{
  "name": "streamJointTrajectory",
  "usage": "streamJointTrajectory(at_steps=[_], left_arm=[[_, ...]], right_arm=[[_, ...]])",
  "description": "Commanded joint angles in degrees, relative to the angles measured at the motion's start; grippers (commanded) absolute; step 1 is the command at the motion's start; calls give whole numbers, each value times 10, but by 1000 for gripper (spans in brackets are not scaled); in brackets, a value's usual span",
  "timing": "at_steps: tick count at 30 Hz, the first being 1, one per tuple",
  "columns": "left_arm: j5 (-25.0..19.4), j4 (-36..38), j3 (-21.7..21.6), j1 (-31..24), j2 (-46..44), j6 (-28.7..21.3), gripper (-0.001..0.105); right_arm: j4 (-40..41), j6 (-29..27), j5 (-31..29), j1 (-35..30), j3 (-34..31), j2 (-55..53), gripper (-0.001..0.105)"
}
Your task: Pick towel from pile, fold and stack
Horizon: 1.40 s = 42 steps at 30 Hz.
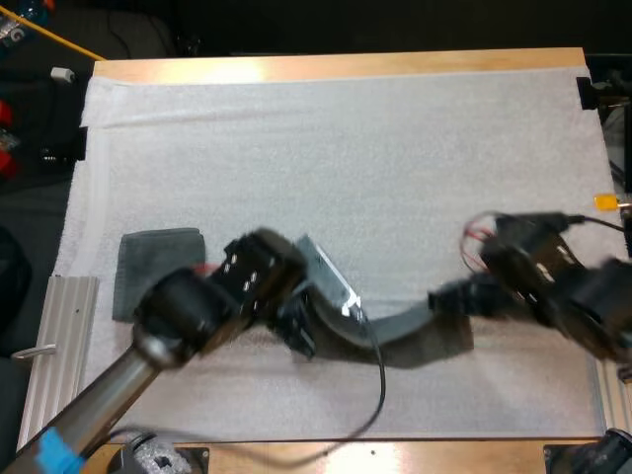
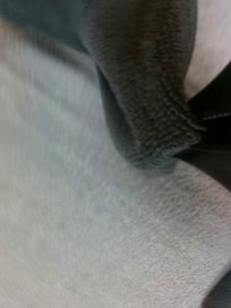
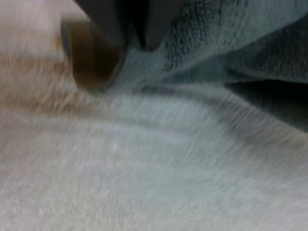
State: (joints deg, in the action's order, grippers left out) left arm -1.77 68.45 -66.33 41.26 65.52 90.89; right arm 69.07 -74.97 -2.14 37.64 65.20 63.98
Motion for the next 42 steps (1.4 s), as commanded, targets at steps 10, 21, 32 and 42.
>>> streamJointTrajectory(at_steps=[10,21,32,42], left_arm=[[128,-148,-1,-138,139,-49,0],[157,-261,-2,-209,261,-47,0],[157,-364,-2,-233,296,-47,0],[156,-372,-6,-235,316,-24,64]], right_arm=[[-161,-14,63,-137,1,161,0],[-275,77,133,-223,1,269,0],[-405,170,191,-238,1,329,0],[-535,200,253,-238,1,353,67]])
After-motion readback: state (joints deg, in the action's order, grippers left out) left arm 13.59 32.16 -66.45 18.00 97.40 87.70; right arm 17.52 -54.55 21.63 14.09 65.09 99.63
